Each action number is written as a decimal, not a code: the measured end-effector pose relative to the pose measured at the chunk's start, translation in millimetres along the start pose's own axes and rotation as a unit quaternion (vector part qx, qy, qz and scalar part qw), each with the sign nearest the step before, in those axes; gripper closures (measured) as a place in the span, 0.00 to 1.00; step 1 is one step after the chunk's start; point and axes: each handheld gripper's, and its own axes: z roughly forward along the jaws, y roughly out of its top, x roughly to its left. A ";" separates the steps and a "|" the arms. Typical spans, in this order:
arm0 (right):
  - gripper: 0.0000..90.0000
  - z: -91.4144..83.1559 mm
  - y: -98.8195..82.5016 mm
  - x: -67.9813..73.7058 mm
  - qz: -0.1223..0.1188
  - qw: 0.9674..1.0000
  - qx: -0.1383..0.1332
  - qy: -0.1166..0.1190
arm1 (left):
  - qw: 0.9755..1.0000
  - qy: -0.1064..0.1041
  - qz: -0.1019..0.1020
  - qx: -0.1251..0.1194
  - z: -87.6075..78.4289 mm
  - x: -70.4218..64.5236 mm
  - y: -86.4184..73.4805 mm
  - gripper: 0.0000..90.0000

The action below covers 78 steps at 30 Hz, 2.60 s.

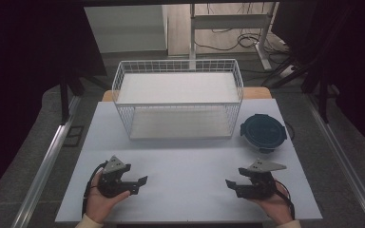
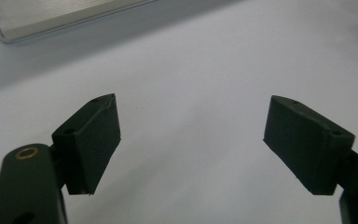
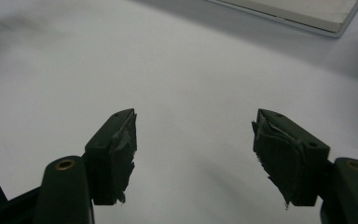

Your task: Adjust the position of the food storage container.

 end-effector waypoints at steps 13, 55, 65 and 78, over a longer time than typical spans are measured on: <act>0.39 -7.0 24.1 -14.0 0.015 1.000 0.016 -0.008 | 1.000 -0.004 0.002 0.006 1.6 4.3 0.5 0.21; 0.92 -28.7 119.0 -109.3 0.025 0.996 0.014 -0.082 | 1.000 -0.004 -0.011 0.013 0.1 7.2 -2.1 0.20; 0.99 -29.3 127.8 -139.5 0.031 0.993 0.020 -0.116 | 1.000 -0.001 -0.010 0.011 -0.1 8.2 -2.0 0.20; 0.99 -2.4 131.0 -182.8 0.040 0.987 0.049 -0.149 | 1.000 0.004 -0.011 0.017 3.2 12.0 -2.5 0.20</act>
